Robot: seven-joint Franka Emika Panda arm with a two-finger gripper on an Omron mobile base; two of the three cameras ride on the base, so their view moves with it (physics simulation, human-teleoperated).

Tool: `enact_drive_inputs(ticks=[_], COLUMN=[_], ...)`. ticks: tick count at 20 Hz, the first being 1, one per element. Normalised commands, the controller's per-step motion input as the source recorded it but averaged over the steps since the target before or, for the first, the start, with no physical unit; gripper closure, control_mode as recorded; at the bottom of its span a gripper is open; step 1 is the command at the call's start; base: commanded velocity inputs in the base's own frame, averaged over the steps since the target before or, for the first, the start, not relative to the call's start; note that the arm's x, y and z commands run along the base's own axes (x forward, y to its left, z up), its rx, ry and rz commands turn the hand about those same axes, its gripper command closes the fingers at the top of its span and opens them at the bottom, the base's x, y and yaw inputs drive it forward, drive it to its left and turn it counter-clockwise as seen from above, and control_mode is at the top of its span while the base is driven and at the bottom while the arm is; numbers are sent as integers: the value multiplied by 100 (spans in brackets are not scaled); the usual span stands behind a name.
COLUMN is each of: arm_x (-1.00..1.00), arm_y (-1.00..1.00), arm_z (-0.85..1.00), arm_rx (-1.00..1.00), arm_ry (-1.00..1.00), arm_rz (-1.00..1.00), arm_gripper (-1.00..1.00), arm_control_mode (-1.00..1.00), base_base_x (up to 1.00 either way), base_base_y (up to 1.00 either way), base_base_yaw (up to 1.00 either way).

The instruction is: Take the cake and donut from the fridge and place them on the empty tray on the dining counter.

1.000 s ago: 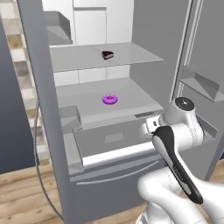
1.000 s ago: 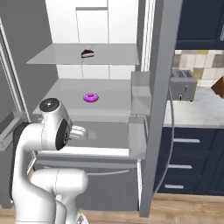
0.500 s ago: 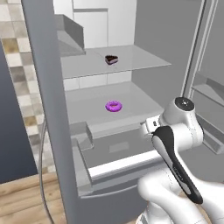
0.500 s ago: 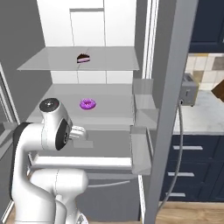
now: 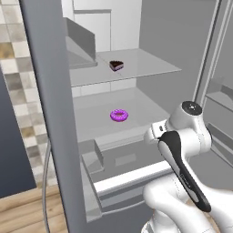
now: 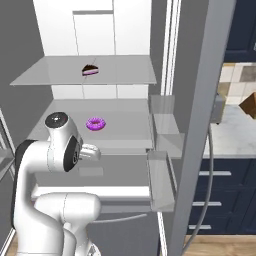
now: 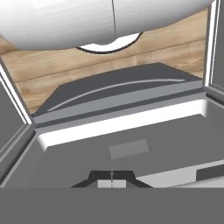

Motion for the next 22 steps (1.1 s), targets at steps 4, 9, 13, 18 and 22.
enact_drive_inputs(ticks=[4,9,13,18,22], arm_x=[0,0,0,0,0], arm_y=[4,30,7,0,-3], arm_z=[2,24,49,51,48], arm_rx=[0,0,0,0,0], arm_ry=[0,-8,-2,0,0], arm_rz=[0,5,3,2,0], arm_gripper=[100,100,100,100,100], arm_control_mode=[-100,-100,-100,-100,-100], base_base_x=[1,0,0,0,0], base_base_y=[14,0,0,0,0], base_base_yaw=[-4,0,0,0,0])
